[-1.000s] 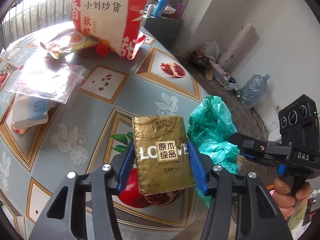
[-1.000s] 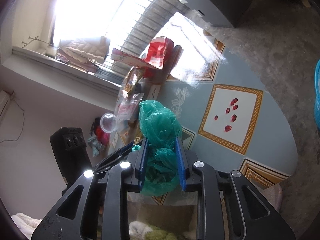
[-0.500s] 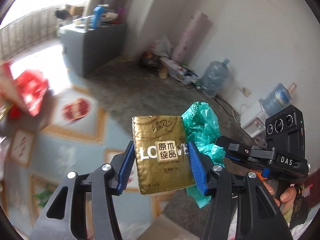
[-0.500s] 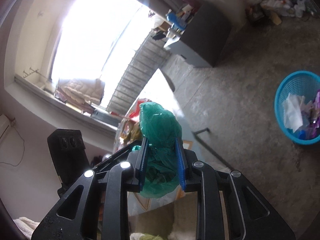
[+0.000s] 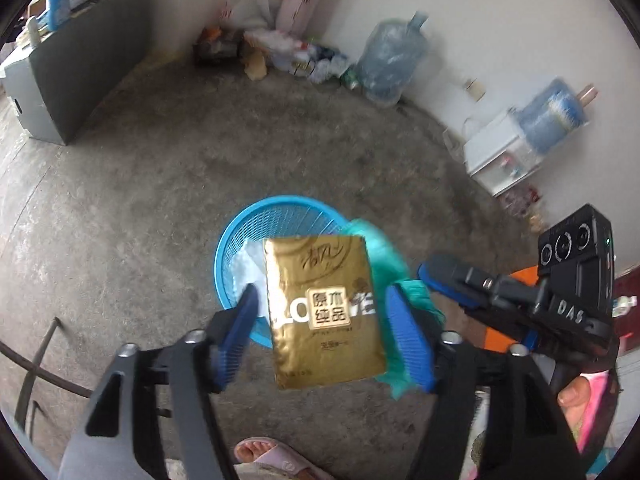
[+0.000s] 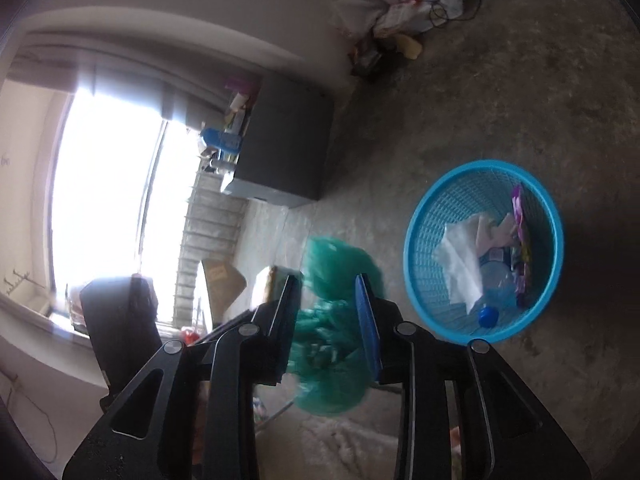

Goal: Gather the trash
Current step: 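Open both grippers to drop the tissue pack and green bag in, then move both grippers back over the table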

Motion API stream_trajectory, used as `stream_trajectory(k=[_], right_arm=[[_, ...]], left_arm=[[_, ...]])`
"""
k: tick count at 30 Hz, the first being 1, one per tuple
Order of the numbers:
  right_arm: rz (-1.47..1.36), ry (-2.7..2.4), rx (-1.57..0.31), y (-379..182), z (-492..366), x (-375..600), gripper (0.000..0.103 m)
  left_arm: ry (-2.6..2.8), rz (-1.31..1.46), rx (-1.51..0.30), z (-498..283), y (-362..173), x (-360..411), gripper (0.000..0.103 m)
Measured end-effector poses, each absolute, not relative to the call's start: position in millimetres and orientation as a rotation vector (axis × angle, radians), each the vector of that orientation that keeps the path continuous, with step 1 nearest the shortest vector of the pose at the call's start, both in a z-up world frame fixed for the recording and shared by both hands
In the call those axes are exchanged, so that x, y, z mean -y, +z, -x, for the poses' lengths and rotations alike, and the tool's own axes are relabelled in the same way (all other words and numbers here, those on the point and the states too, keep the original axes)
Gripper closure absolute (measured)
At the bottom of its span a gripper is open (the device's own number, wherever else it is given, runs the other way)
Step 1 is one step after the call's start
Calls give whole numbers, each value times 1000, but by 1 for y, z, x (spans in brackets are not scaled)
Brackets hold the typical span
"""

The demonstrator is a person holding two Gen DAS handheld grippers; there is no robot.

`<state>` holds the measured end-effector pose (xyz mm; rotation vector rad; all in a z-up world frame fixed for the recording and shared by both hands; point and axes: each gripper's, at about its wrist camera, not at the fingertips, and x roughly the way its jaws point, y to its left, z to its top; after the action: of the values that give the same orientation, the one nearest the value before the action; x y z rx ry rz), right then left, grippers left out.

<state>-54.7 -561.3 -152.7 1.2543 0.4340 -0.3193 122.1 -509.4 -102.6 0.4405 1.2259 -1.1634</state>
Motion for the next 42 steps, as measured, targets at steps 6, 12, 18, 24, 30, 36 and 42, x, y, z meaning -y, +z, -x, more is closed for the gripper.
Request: stream_trajectory(k=[6, 12, 18, 24, 30, 36, 42], right_arm=[[-1318, -534, -523, -220, 64, 587, 53], [-1273, -556, -476, -202, 87, 564, 53], [-1148, -595, -447, -155, 88, 541, 52], [-929, -572, -420, -100, 79, 499, 40], [-805, -452, -476, -74, 51, 455, 40], [-722, -333, -500, -52, 26, 416, 40], [-649, -200, -530, -31, -13, 367, 40]], left_arm=[[-1072, -473, -1223, -128, -132, 528, 29], [-1091, -413, -1182, -137, -113, 504, 29], [-1107, -345, -1117, -133, -73, 464, 29], [-1077, -260, -997, -119, -26, 391, 29], [-958, -158, -888, -113, 6, 300, 29], [-804, -72, -789, -116, 27, 209, 29], [-631, -13, -701, -125, 45, 116, 29]])
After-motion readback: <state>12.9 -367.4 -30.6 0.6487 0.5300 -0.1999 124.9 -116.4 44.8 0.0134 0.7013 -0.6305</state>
